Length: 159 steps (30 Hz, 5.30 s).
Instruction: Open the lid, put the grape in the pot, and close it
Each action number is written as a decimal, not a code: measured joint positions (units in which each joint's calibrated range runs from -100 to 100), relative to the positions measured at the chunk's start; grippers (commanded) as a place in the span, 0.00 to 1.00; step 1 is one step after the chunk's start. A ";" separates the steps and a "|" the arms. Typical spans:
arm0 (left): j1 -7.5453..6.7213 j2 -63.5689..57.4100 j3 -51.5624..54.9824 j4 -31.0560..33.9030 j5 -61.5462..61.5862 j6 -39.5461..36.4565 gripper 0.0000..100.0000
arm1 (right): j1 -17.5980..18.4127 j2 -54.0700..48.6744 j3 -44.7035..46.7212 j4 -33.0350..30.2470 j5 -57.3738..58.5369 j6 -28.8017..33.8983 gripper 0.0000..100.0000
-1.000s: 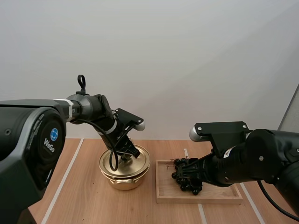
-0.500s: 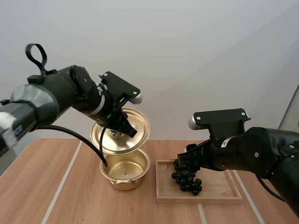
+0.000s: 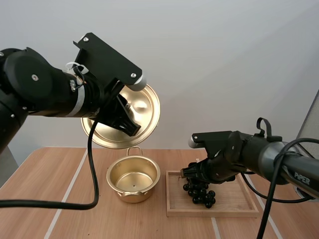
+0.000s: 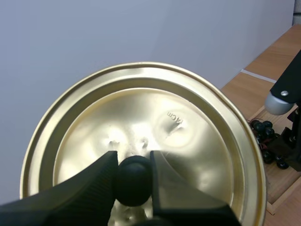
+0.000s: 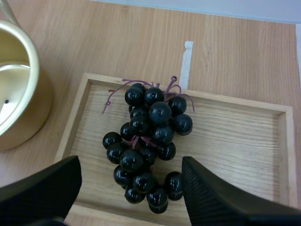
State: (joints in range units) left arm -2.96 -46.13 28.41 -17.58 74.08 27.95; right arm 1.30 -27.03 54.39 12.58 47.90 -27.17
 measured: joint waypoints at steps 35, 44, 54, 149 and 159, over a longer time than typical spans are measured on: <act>0.00 -1.91 0.00 -0.47 9.11 -0.09 0.00 | -0.16 27.68 -11.44 3.21 -13.97 -0.93 1.00; 0.00 -1.91 0.00 -0.47 9.11 -0.09 0.00 | -0.16 27.68 -11.57 3.31 -12.84 -1.24 0.37; 0.00 -1.91 0.00 -0.47 9.20 -0.09 0.00 | -0.16 27.68 -11.84 3.55 -11.39 -1.72 0.00; 0.00 -10.29 -27.21 2.88 9.97 -9.00 0.00 | 16.50 5.27 -20.90 19.88 5.06 -14.58 0.00; 0.00 -10.29 -27.21 3.75 9.97 -9.04 0.00 | 13.94 -4.15 -18.15 7.20 16.63 -5.57 0.00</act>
State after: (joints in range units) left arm -2.96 -56.43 1.20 -13.82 84.05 18.90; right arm 15.24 -31.18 36.24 19.79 64.53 -32.74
